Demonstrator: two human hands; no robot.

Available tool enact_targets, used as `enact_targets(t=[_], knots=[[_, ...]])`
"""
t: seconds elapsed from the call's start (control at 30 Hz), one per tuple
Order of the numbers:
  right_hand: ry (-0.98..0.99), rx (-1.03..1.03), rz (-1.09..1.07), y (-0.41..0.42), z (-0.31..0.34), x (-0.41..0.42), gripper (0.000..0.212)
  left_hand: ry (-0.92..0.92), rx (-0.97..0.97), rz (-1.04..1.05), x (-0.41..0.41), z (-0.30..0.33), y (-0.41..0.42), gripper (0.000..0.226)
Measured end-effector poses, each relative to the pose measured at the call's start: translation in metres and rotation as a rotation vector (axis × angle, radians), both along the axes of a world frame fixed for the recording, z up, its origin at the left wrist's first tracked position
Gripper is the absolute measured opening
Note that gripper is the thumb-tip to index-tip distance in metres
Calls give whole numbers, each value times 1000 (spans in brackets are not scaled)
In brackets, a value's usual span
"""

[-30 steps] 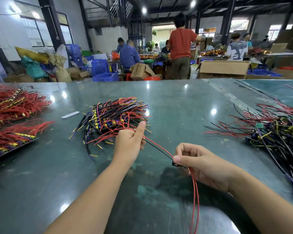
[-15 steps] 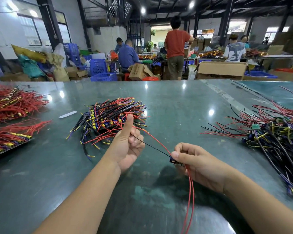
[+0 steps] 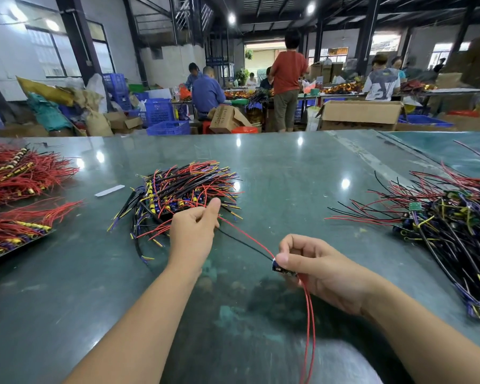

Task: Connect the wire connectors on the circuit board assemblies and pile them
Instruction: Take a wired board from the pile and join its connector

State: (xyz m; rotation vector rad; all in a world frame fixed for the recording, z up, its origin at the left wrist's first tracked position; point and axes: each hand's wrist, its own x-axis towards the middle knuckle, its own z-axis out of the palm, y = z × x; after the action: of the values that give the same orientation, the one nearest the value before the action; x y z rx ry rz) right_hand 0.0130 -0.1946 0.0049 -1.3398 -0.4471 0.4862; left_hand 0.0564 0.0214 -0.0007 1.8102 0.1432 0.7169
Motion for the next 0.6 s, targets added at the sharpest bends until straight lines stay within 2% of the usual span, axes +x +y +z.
enact_targets(t=[0.07,0.1,0.13,0.2,0.3,0.43,0.6], knots=[[-27,83,-106,1,-2,2,20,54,-564,-314,-7,10,-10,45],[-39,137,-162,2,-2,4,18,133,-712,-463,-11,14,-15,54],[-49,181,-212,3,-2,5,18,229,-729,-573,-15,14,-20,70],[-69,208,-273,5,-2,7,20,362,-561,-742,-24,10,-31,84],[-115,149,-304,9,-5,6,21,387,-326,-877,-37,3,-47,58],[-222,-104,-456,14,-10,4,25,241,-259,-739,-32,2,-44,16],[-275,-282,-410,15,-9,1,21,124,-379,-599,-28,3,-43,16]])
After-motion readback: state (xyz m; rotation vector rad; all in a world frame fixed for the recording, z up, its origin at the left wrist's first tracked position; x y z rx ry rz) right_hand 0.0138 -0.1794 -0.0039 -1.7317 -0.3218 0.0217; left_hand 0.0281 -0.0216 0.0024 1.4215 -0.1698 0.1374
